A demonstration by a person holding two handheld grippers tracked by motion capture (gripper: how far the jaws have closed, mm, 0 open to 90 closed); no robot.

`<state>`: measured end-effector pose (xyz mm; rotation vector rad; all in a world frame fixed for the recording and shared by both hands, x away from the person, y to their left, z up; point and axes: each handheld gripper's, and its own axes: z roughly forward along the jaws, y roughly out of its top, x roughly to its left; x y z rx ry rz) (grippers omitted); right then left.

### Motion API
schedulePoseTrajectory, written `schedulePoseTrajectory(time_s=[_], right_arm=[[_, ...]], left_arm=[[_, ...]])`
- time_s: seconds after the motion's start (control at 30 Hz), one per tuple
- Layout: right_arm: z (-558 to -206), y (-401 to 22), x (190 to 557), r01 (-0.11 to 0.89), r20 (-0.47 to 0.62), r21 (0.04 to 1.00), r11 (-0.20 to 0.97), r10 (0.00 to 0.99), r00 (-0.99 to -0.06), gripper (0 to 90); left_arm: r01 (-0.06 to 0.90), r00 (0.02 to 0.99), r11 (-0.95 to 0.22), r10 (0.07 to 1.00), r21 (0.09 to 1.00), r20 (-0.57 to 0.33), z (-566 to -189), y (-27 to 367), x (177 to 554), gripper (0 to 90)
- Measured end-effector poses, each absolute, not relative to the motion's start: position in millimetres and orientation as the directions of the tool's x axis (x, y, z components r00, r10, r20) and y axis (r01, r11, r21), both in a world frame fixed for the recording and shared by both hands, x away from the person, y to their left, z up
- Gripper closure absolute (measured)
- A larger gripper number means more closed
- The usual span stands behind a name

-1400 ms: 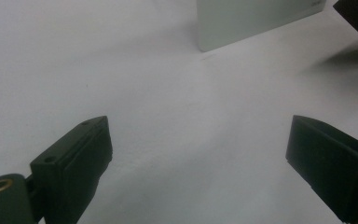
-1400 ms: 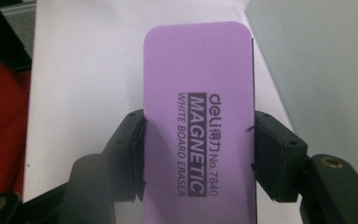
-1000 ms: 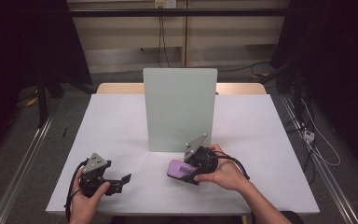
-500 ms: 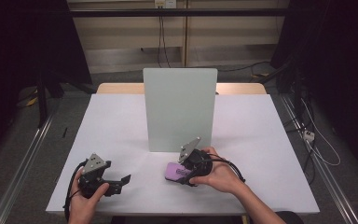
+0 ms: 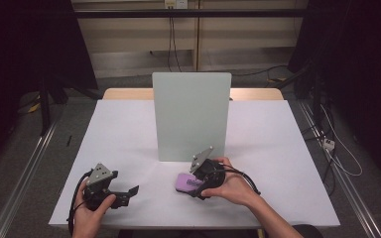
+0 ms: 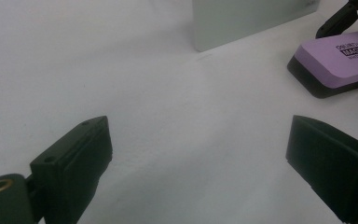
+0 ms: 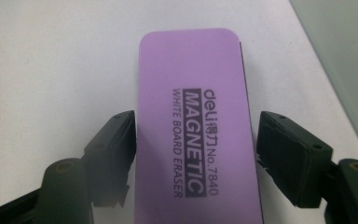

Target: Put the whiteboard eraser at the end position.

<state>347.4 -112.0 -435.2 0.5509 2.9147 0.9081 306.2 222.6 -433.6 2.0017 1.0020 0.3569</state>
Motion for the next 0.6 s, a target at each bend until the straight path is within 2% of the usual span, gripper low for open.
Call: schedulePoseTrajectory(time_s=[0.07, 0.23, 0.43, 0.6], right_arm=[[-434.9, -113.3, 347.5, 0.321, 0.05, 0.573, 0.754, 0.358, -0.932, 22.8], [-429.8, -117.8, 348.1, 0.34, 0.072, 0.614, 0.712, 0.378, -0.923, 19.2], [-424.4, -127.5, 351.4, 0.407, 0.101, 0.669, 0.622, 0.466, -0.879, 12.0], [-421.9, -137.3, 349.2, 0.44, 0.133, 0.707, 0.554, 0.507, -0.852, 10.7]], left_arm=[[0.52, 0.638, -0.317, 0.762, 0.793, -0.114, -433.6, 222.6, 306.3, 6.7], [0.52, 0.638, -0.32, 0.762, 0.792, -0.111, -433.8, 223.0, 306.7, 6.7], [0.518, 0.641, -0.329, 0.76, 0.79, -0.104, -433.5, 222.6, 306.6, 6.8], [0.522, 0.635, -0.322, 0.765, 0.79, -0.108, -433.9, 222.7, 307.2, 6.7]])
